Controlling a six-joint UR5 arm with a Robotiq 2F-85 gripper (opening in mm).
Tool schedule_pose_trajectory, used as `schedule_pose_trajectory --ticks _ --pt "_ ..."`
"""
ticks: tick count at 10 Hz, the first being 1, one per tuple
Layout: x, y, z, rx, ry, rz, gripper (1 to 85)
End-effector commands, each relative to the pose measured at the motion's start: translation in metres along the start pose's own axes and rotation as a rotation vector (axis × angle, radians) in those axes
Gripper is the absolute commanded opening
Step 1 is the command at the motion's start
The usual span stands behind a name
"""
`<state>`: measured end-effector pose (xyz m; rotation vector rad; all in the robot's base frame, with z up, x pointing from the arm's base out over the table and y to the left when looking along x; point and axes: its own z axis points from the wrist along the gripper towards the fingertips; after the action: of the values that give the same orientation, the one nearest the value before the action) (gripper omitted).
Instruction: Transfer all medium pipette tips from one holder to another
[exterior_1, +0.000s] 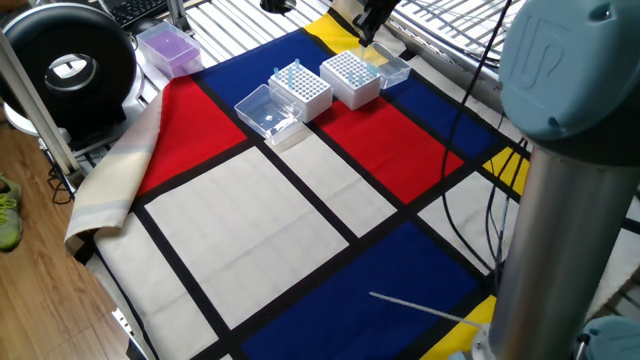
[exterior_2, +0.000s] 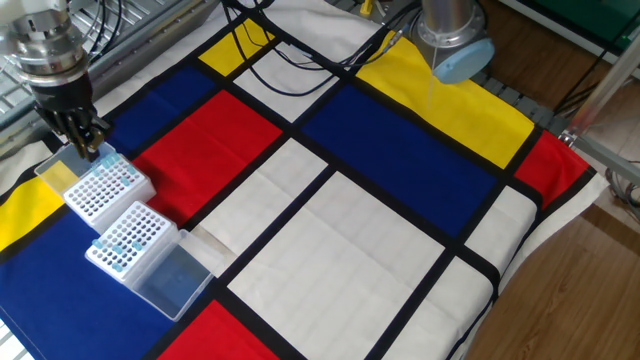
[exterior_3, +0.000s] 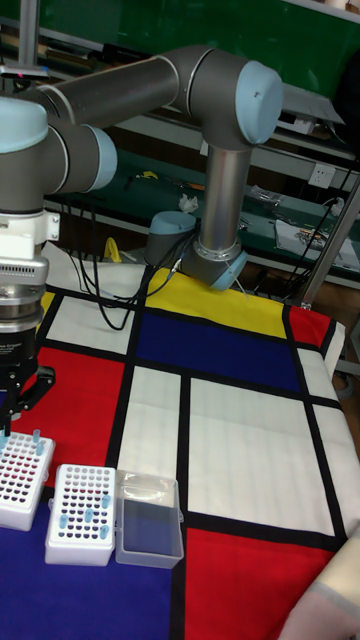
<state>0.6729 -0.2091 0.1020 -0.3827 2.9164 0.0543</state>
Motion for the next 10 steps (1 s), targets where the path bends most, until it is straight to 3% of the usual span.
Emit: schedule_pose_trajectory --ticks 1,4,10 --pt "0.001 0.001 0.000 -0.010 0.008 -0.028 24.7" --pt "-0.016 0.014 0.001 0.005 0.009 0.012 24.7" --pt "-0.070 0.080 0.002 0.022 0.002 0.144 20.7"
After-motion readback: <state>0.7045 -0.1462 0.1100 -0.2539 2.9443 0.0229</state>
